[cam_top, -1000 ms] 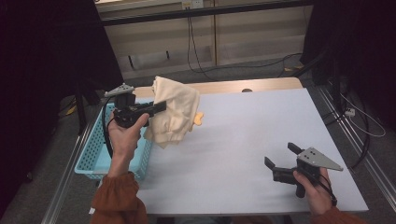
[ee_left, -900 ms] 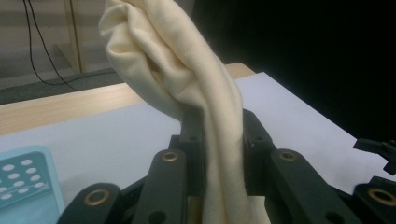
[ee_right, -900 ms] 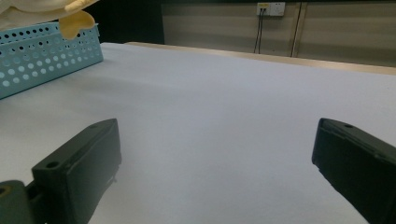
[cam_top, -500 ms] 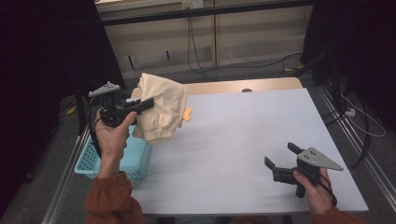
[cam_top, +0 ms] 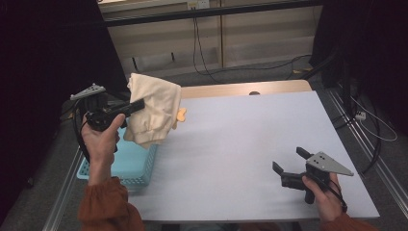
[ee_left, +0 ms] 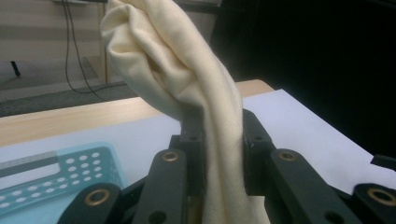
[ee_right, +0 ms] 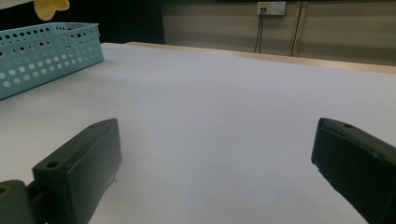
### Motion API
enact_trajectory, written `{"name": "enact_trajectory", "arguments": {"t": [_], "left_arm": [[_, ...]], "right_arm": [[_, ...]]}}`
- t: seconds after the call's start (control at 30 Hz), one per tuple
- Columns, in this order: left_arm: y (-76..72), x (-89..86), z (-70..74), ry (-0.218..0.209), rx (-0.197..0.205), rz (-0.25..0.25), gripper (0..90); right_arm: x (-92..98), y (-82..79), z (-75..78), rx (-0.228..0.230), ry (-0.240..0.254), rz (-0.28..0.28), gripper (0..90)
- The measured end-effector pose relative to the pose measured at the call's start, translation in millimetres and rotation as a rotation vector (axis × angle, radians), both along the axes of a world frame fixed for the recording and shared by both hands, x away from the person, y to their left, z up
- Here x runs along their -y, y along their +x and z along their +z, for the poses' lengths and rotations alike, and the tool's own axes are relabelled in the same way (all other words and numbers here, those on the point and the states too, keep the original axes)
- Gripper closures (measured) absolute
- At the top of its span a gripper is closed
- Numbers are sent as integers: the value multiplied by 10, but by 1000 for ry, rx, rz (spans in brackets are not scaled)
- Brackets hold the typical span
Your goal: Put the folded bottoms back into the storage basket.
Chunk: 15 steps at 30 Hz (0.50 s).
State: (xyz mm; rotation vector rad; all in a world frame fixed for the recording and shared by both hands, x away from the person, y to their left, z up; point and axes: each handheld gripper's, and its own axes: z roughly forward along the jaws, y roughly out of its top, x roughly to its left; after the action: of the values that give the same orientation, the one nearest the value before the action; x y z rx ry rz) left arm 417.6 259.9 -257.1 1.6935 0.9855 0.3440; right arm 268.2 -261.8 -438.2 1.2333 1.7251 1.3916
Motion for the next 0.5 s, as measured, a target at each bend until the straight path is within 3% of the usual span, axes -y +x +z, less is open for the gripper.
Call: {"name": "enact_trajectory", "arguments": {"t": [0.3, 0.5], "left_arm": [[-38, -188, 43, -22, 17, 33, 754], [-59, -278, 75, -9, 15, 37, 754]], "right_arm": [[-15, 8, -6, -4, -6, 6, 15], [-13, 13, -9, -10, 0, 2, 17]]}}
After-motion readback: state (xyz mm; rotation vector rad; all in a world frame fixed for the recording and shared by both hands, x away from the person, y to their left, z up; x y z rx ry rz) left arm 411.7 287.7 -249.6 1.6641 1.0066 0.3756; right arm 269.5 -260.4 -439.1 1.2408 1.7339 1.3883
